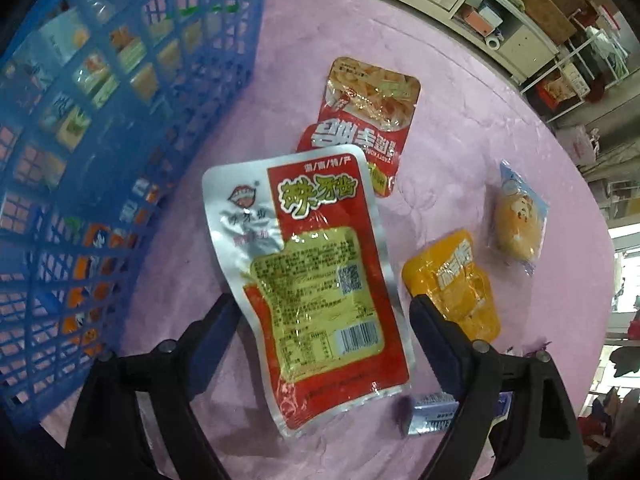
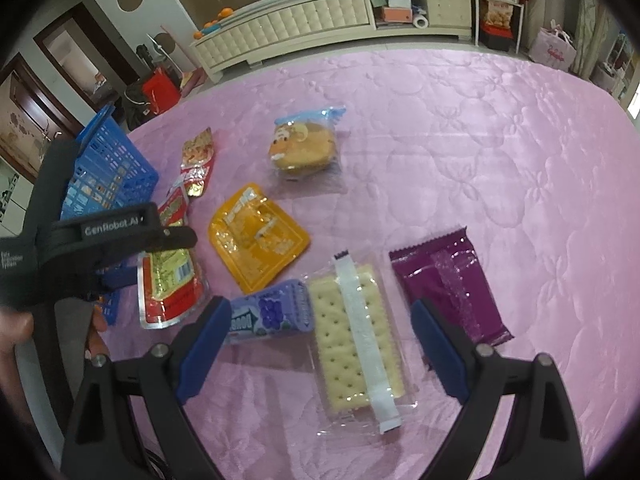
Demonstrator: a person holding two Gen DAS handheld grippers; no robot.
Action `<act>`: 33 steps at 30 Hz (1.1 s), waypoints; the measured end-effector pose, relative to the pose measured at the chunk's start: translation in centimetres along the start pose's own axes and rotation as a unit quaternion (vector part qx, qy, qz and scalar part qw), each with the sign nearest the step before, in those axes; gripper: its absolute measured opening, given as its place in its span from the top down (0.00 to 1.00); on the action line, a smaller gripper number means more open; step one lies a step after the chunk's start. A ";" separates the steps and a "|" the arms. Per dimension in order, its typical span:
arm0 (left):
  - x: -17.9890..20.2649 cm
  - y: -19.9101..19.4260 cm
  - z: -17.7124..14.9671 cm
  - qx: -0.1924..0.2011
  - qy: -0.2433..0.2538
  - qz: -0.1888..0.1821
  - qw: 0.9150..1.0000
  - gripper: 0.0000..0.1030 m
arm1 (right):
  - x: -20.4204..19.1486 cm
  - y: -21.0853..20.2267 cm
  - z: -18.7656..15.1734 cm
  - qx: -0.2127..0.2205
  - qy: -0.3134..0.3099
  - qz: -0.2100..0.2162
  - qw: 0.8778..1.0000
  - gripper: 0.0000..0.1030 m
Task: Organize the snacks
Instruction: 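Grasp the red spicy snack bag with the left gripper while the right gripper grasps the orange sauce pack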
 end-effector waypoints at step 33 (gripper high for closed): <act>-1.2 -1.6 0.9 -0.042 0.126 -0.026 0.991 0.86 | -5.1 0.8 3.9 -0.024 -0.148 0.002 0.989 0.09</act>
Point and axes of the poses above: each gripper's, at about its wrist camera, not at the fingertips, and y roughly the way its jaws point, x to its right, z to its top, the point moved 10 cm from there along y, roughly the way its jaws point, and after that the axes turned 5 degrees about -z, right-handed, at the moved point
